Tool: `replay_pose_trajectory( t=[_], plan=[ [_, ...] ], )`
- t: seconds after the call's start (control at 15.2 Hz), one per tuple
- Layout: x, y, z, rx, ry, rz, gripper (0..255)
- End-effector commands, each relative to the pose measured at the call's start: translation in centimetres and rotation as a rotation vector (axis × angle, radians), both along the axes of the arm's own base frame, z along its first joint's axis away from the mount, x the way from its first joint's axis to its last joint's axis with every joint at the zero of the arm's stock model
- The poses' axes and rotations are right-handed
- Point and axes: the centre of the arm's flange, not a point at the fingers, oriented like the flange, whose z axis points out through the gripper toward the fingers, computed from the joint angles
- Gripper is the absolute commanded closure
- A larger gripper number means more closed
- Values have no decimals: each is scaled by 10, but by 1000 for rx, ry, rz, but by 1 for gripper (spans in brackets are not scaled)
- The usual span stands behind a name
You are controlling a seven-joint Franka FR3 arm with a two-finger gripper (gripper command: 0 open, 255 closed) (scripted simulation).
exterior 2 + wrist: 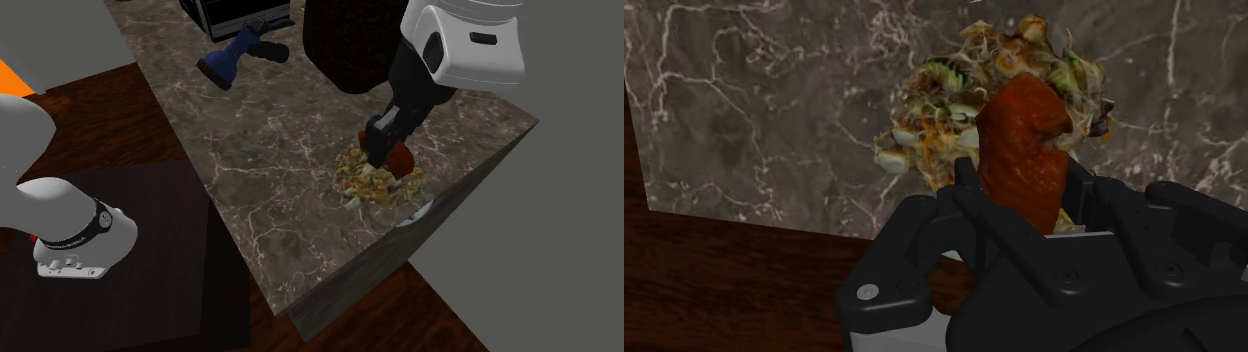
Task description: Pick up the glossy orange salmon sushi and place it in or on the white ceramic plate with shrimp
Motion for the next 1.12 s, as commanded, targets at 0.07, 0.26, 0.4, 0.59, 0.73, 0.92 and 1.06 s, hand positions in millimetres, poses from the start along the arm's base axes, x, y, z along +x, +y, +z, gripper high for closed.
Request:
replay_pose_trajectory(
  t=[0.07,0.26,0.4,0.59,0.73,0.92,1.06],
  plan=[
    [0,0,0,0,0,0,255],
    [0,0,0,0,0,0,0],
    [0,0,0,0,0,0,0],
    [3,0,26,0,0,0,0],
    [6,0,50,0,0,0,0],
    [6,0,50,0,0,0,0],
    [6,0,50,0,0,0,0]
  ],
)
